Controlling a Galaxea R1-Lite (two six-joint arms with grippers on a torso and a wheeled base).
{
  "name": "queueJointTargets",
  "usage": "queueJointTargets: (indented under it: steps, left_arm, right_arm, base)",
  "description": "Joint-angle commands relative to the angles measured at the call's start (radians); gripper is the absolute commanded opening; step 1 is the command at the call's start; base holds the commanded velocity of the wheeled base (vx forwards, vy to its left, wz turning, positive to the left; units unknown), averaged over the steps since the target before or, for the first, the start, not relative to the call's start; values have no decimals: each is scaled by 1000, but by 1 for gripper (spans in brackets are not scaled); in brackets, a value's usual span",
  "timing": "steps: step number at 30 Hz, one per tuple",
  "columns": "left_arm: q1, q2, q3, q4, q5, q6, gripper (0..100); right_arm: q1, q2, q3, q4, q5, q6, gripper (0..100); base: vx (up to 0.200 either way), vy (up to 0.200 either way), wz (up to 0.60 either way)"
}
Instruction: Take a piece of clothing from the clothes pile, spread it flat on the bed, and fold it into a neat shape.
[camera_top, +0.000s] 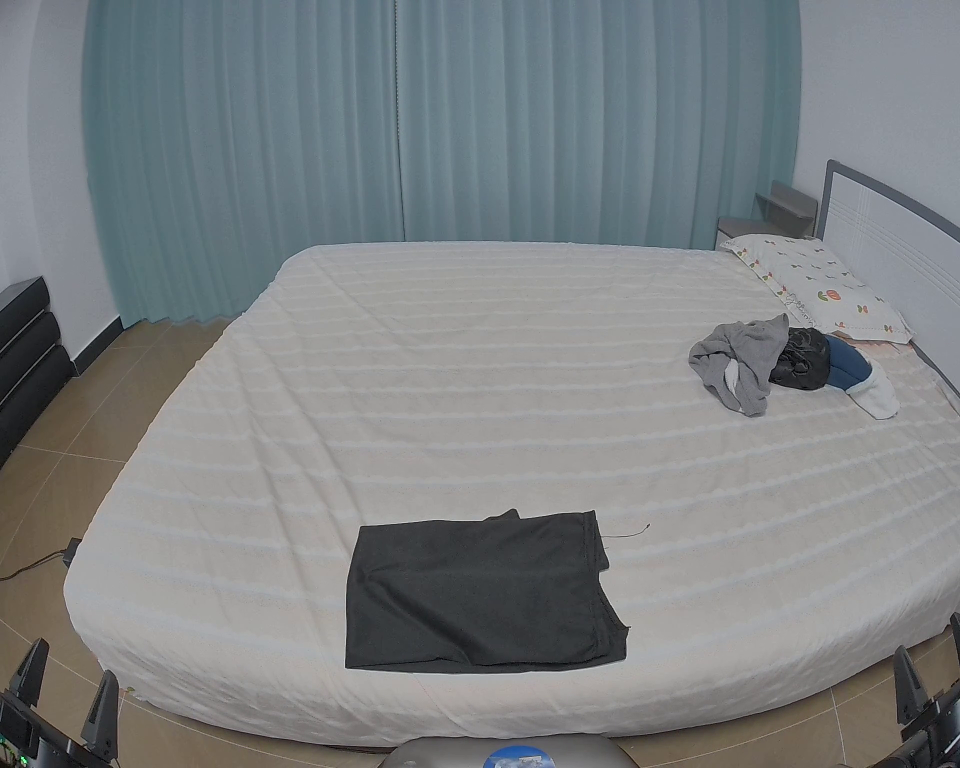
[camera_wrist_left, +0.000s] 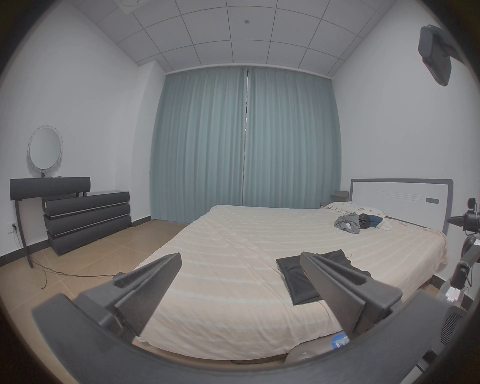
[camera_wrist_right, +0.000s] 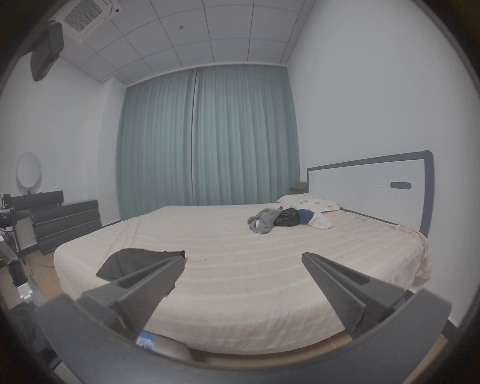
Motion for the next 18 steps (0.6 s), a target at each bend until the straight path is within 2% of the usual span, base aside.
queueJointTargets:
  steps: [1,6,18]
  left_arm:
    - [0,-14,15,0,1,1,100]
    - [0,-14,15,0,1,2,100]
    - [0,-14,15,0,-9,36,100]
  right_arm:
    - [-1,-10,12,13,12,-4,100]
    - [2,-12,18,-1,11,17,100]
    - [2,-12,18,-1,25,-11,100]
  base:
    - [0,0,0]
    - [0,0,0]
    - [0,0,0]
